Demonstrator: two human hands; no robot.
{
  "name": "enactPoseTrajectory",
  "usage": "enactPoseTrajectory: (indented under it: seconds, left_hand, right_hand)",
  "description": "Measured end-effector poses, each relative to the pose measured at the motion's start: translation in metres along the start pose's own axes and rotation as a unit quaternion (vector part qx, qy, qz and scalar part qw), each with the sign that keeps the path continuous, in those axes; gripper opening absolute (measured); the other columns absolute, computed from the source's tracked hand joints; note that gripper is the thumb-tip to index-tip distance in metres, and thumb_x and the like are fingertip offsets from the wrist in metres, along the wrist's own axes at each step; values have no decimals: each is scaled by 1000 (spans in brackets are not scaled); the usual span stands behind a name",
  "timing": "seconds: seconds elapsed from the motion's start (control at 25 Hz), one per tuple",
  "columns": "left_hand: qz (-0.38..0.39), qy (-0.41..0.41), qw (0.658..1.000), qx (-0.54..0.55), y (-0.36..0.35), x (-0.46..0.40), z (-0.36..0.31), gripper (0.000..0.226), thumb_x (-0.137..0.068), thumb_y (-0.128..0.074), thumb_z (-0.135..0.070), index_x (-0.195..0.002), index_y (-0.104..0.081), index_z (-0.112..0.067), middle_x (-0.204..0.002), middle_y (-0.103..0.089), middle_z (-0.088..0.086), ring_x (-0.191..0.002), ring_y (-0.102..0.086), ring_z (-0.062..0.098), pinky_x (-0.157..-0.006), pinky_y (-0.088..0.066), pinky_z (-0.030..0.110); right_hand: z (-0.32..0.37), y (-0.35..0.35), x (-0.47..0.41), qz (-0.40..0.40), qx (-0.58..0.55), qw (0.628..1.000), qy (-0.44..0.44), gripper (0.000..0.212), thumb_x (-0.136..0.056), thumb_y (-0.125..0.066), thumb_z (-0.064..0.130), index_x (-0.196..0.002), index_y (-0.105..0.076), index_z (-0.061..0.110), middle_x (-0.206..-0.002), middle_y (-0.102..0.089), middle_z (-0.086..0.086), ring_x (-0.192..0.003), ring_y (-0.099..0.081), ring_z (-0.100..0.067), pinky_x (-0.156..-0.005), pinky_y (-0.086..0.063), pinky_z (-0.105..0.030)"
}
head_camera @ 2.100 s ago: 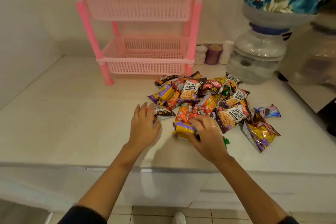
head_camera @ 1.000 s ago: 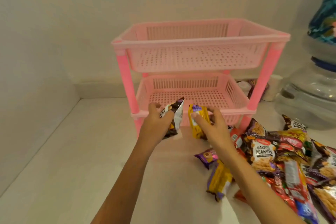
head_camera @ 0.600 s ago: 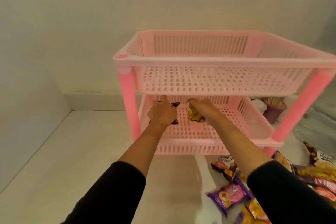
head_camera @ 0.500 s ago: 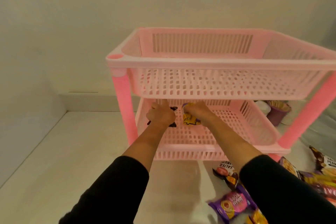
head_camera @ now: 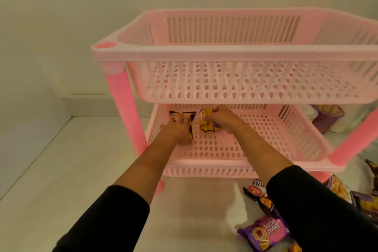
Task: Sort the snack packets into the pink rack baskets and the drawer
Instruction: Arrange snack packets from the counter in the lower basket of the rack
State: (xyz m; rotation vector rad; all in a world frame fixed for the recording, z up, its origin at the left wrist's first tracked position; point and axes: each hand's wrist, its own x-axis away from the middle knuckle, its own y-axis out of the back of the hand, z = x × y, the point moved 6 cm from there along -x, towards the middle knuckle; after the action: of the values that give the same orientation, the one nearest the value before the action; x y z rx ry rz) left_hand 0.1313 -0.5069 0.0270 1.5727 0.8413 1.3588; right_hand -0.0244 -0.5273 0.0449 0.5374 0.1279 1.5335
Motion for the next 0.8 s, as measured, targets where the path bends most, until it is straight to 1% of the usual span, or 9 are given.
enactPoseTrajectory:
  seconds: [0.04, 0.08, 0.12, 0.24, 0.4, 0.52, 0.64, 0.72, 0.8]
  left_hand:
    - [2, 4, 1000, -4, -3, -1, -3, 91, -92, -45, -51, -149, 15, -14, -158, 22, 6, -146, 15, 33, -118, -8, 54]
    - [-4, 10, 1000, 0, -3, -2, -5, 90, -93, -45, -51, -150, 14, -14, -158, 22, 7, -145, 16, 35, -118, -7, 53]
    - [-15, 16, 1000, 8, -1, -4, -7, 89, -93, -44, -50, -150, 14, -13, -158, 22, 8, -145, 17, 35, -118, -6, 51]
    - [-39, 14, 999, 16, 2, -10, -9, 85, -95, -41, -50, -150, 13, -13, -158, 22, 9, -144, 18, 35, -118, -2, 49]
    - [-49, -6, 999, 4, 0, -14, -8, 84, -96, -40, -50, -150, 13, -13, -158, 23, 10, -144, 20, 35, -117, -1, 49]
    - [-48, -10, 999, -1, 3, -13, -6, 87, -94, -42, -52, -150, 13, -13, -158, 22, 10, -144, 19, 34, -117, -2, 50]
    - [-53, -5, 998, 20, 9, -7, -4, 92, -93, -46, -52, -150, 13, -12, -158, 20, 10, -145, 17, 33, -117, 1, 51]
    - [-73, -8, 996, 53, 18, 5, -7, 88, -94, -47, -48, -150, 10, -10, -159, 15, 11, -146, 14, 33, -118, 1, 51]
    - [-130, -39, 987, 80, 28, 27, -18, 76, -97, -42, -43, -151, -1, -8, -160, 5, 14, -147, 5, 34, -117, -4, 52]
  right_hand:
    - [-2, -1, -2, 7, 0, 1000, -8, 28, -83, -70, 13, -103, -57, -1, -108, -63, -25, -98, -63, -35, -90, -51, -51]
    - [-4, -3, -2, 6, 10, 1000, -15, 38, -83, -69, 14, -113, -51, -2, -115, -59, -25, -104, -60, -36, -92, -49, -53]
    - [-4, -5, -1, -1, 20, 1000, -13, 44, -83, -69, 17, -117, -47, 0, -119, -56, -23, -105, -59, -34, -92, -49, -51]
    - [1, -12, 0, -34, 43, 998, 18, 45, -85, -67, 24, -119, -44, 5, -121, -54, -19, -97, -54, -28, -84, -49, -41]
    - [7, -19, -3, -33, 87, 995, 40, 50, -89, -62, 27, -127, -40, 3, -129, -50, -19, -114, -50, -34, -93, -45, -44]
    - [6, -17, -2, -24, 102, 994, 39, 56, -90, -60, 31, -131, -37, 1, -134, -47, -20, -118, -48, -35, -94, -43, -43]
    - [8, -6, 5, -30, 121, 991, 52, 67, -90, -61, 32, -137, -32, -6, -142, -41, -24, -126, -44, -37, -98, -40, -41]
    - [12, 6, 15, -35, 112, 992, 42, 72, -90, -60, 35, -143, -25, 1, -147, -35, -19, -131, -39, -35, -100, -38, -38]
    - [16, 20, 35, -49, 114, 991, 50, 66, -91, -59, 33, -142, -27, 7, -143, -40, -18, -124, -46, -32, -93, -43, -37]
